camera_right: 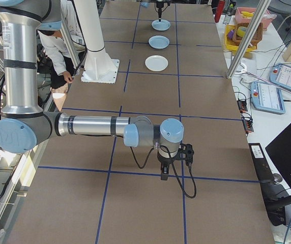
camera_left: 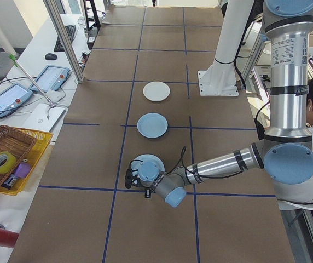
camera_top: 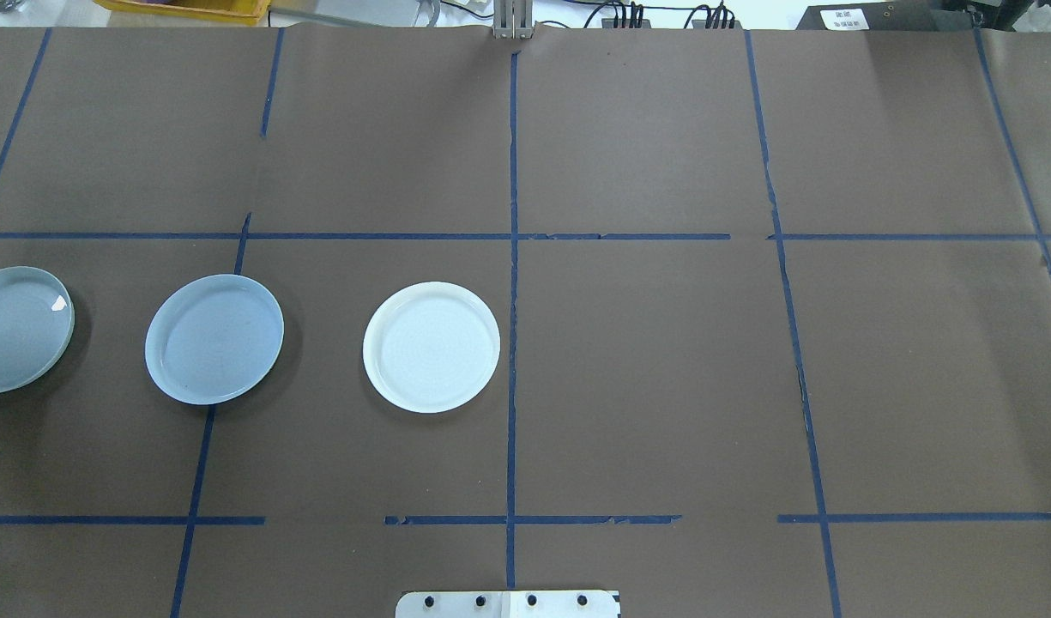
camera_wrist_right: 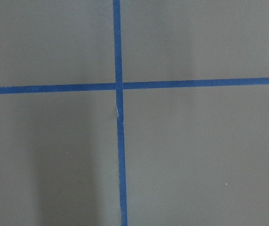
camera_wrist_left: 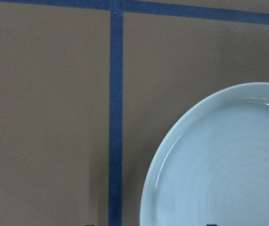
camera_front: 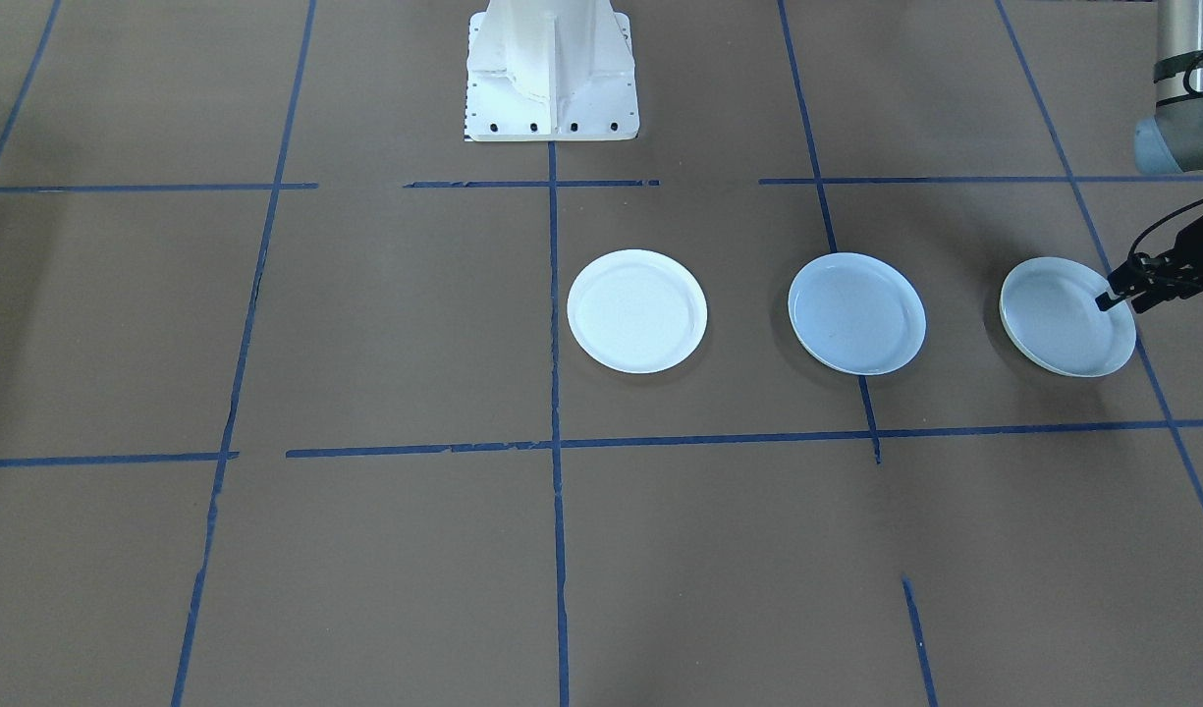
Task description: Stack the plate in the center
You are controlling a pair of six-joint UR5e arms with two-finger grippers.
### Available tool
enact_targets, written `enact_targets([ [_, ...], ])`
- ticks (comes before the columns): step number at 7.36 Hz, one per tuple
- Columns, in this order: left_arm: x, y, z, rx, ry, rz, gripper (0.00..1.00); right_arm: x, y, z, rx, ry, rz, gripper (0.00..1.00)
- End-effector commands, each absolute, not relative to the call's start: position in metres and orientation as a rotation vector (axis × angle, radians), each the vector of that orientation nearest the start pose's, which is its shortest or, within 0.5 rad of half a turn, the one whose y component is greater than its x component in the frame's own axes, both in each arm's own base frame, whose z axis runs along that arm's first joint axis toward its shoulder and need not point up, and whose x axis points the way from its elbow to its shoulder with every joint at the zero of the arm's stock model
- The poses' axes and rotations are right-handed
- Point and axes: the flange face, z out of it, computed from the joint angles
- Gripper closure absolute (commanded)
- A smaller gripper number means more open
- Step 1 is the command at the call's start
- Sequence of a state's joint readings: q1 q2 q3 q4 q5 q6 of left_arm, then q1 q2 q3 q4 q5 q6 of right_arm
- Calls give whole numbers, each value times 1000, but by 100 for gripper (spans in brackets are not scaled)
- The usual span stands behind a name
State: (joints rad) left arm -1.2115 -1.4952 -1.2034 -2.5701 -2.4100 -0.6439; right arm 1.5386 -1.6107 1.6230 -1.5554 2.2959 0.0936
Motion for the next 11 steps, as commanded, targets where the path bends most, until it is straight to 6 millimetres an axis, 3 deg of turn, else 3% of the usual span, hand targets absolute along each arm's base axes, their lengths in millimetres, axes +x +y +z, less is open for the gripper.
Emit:
enact_targets([
  [1,101,-435,758,59,966,-30,100,52,-479,654,-19,-726,47,0],
  [4,106,-426,745,-24,1091,9,100,52,-479,654,-19,-726,47,0],
  [8,112,-451,636,19,1161,-154,100,52,-479,654,-19,-724,49,0],
  [9,116,-457,622,33,1144,-226,100,52,-479,654,-19,-726,49,0],
  [11,181,-448,581,-10,1141,-261,100,52,-479,654,-19,-726,49,0],
])
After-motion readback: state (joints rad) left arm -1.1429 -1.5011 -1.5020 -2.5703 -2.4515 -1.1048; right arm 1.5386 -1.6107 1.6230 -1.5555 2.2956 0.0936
